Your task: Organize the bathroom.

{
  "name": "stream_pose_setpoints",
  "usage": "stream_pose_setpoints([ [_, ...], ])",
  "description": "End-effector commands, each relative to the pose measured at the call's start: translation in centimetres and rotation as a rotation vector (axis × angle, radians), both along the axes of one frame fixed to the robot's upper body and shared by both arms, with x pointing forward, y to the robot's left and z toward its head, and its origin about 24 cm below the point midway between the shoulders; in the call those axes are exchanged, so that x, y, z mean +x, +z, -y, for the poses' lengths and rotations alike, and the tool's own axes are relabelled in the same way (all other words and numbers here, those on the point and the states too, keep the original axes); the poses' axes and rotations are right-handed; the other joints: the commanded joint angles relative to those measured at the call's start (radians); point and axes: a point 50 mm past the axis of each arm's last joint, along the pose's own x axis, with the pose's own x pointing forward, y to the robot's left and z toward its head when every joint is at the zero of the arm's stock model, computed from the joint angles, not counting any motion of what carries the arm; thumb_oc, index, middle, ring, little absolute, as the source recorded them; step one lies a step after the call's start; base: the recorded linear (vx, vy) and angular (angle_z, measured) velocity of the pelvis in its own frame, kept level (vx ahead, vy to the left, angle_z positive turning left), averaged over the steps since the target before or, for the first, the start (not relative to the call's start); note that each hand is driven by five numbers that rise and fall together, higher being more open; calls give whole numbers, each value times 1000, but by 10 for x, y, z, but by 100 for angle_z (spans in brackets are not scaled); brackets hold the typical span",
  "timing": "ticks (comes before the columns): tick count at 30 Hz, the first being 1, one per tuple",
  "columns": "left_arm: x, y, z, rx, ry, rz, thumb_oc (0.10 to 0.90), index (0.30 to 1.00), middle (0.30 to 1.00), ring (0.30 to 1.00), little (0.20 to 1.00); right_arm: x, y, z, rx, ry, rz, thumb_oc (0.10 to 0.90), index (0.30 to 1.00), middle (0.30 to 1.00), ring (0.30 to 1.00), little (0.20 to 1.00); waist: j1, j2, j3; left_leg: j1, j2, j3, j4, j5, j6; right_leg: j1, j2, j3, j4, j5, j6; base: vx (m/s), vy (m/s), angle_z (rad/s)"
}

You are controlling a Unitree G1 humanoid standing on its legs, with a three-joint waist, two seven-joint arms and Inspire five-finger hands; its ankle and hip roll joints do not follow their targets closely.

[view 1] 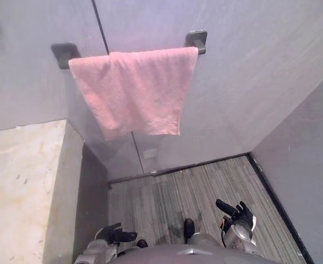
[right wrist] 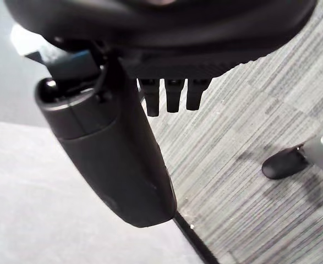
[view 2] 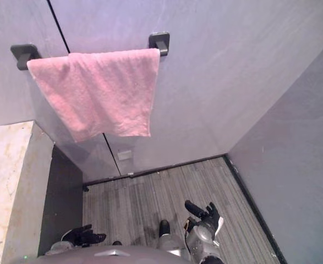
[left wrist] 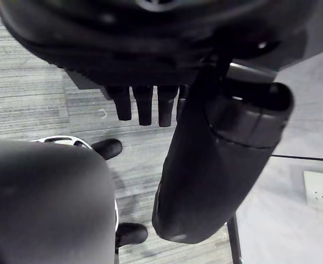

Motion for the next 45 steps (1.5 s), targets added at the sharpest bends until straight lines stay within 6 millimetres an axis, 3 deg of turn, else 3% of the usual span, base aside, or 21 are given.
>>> stream_pose_setpoints([
  [1,23,3,-3,-14,34,43,800,900,900,900,900,31,12,18,11,44,99,800,900,900,900,900,-9,78,31,-75,19,-69,-2,13,43,-48,32,-32,407,-296,48,-239,-140,-20],
  [3,24,3,-8,-3,15,27,800,900,900,900,900,27,7,21,73,-15,87,800,900,900,900,900,-16,87,35,-85,28,-93,-2,25,48,-83,49,20,524,-309,50,-242,-183,6],
  [5,22,2,-11,24,-33,-5,800,900,900,900,900,22,4,26,88,-37,79,800,900,900,900,900,-7,91,29,-121,38,-124,-2,39,46,-62,74,68,552,-325,46,-172,-218,66],
  [6,19,1,-13,40,-58,-36,800,900,900,900,900,22,3,28,76,-20,65,800,900,900,900,900,1,86,26,-146,36,-136,-2,46,43,-25,86,90,518,-340,42,-188,-355,58],
  [8,9,-2,-14,45,-72,-102,800,900,900,900,900,19,0,29,32,68,10,800,900,900,900,900,31,65,14,-227,43,-162,13,95,1,128,132,106,320,-416,-11,-224,-411,37],
  [9,7,-2,-14,49,-67,-114,800,900,900,900,900,19,0,30,9,112,-11,800,900,900,900,900,36,61,15,-239,50,-167,15,104,-11,143,138,104,292,-422,-19,-213,-322,39],
  [13,1,-4,-13,35,-103,-131,800,900,900,900,900,27,6,36,-69,295,-62,800,900,900,900,900,47,48,56,-272,104,-179,29,120,-45,153,133,68,220,-398,-48,-236,-259,27],
  [16,0,-4,-13,47,-151,-160,800,900,900,900,900,21,2,40,0,278,-101,800,900,900,900,900,44,46,89,-298,107,-137,88,126,-45,156,130,21,201,-385,-62,-318,-207,60],
  [17,-6,-5,-15,40,-171,-184,800,900,900,900,900,11,-5,39,94,194,-110,800,900,900,900,900,48,40,99,-291,94,-127,138,99,-35,158,118,-5,193,-375,-69,-339,-207,72],
  [22,-25,-9,-16,18,-118,-234,800,900,900,900,900,-9,-15,38,104,180,-178,800,900,900,900,900,58,9,85,-262,24,-109,330,-43,16,123,73,-56,138,-300,-72,-303,-119,50],
  [23,-28,-9,-16,16,-117,-239,800,900,900,900,900,-14,-17,39,103,166,-197,800,900,900,900,900,59,-4,82,-262,5,-106,447,-86,20,114,57,-67,104,-274,-69,-275,-89,36],
  [26,-30,-10,-15,6,-69,-236,800,900,900,900,900,-18,-19,37,96,182,-230,800,900,900,900,900,58,-10,74,-242,-4,-104,524,-116,11,104,41,-85,63,-247,-62,-232,-31,58],
  [28,-29,-9,-15,5,-65,-231,800,900,900,900,900,-22,-20,39,81,187,-253,800,900,900,900,900,46,-3,65,-201,12,-94,563,-107,-10,91,38,-99,55,-240,-67,-249,45,60],
  [30,-26,-10,-13,-1,-77,-227,800,900,900,900,900,-28,-20,44,44,203,-297,800,900,900,900,900,26,15,57,-141,45,-95,607,-67,-54,72,37,-120,43,-225,-80,-259,122,65],
  [34,-23,-9,-12,14,-98,-220,800,900,900,900,900,-35,-21,51,-4,282,-395,800,900,900,900,900,8,35,40,-78,63,-90,569,-32,-87,32,23,-151,44,-207,-82,-203,179,58],
  [38,-14,-8,-13,25,-115,-190,800,900,900,900,900,-32,-18,62,-36,279,-427,800,900,900,900,900,0,58,28,-4,68,-79,438,-64,-85,-15,-11,-188,51,-170,-55,-274,323,81],
  [40,-12,-7,-14,25,-113,-172,800,900,900,900,900,-29,-16,65,-48,298,-440,800,900,900,900,900,-3,71,26,42,63,-72,332,-105,-70,-53,-37,-189,63,-136,-22,-250,347,86],
  [43,-6,-4,-19,53,-137,-160,800,900,900,900,900,-17,-12,67,-74,330,-442,800,900,900,900,900,1,64,35,71,-1,-91,196,-237,-5,-155,-132,-155,111,-45,74,-397,547,70],
  [45,-5,-4,-21,86,-172,-155,800,900,900,900,900,-5,-9,66,-89,335,-418,800,900,900,900,900,4,58,47,64,-39,-126,149,-234,18,-176,-166,-112,99,7,114,-373,566,69],
])
